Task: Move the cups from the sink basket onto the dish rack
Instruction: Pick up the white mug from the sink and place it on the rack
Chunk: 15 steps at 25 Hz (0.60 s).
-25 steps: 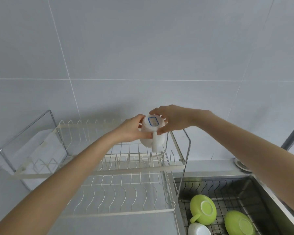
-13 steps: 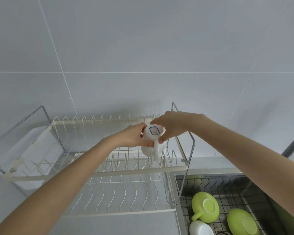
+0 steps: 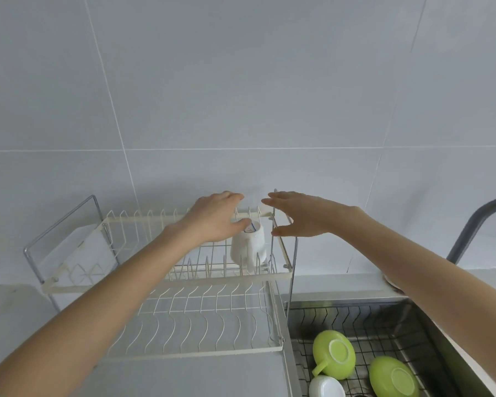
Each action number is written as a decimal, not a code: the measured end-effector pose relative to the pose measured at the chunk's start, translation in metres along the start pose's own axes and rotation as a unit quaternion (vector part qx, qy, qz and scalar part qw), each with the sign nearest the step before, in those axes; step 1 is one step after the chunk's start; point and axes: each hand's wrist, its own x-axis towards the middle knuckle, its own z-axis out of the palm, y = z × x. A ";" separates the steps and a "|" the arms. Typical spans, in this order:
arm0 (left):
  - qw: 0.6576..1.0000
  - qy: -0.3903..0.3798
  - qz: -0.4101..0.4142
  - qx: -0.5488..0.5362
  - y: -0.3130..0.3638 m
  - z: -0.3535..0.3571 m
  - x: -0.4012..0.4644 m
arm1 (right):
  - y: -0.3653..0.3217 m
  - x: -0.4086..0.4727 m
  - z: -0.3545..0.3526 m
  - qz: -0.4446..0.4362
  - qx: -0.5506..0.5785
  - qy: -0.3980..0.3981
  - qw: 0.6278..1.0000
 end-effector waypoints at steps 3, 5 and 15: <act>0.996 0.070 0.032 0.036 0.034 -0.009 -0.016 | 0.008 -0.035 -0.001 0.012 0.009 0.066 0.998; 0.994 0.098 0.042 0.037 0.057 -0.008 -0.021 | 0.018 -0.056 0.002 0.022 0.011 0.101 0.995; 0.989 0.136 0.061 -0.006 0.158 0.046 -0.038 | 0.085 -0.131 0.058 0.057 0.032 0.106 0.992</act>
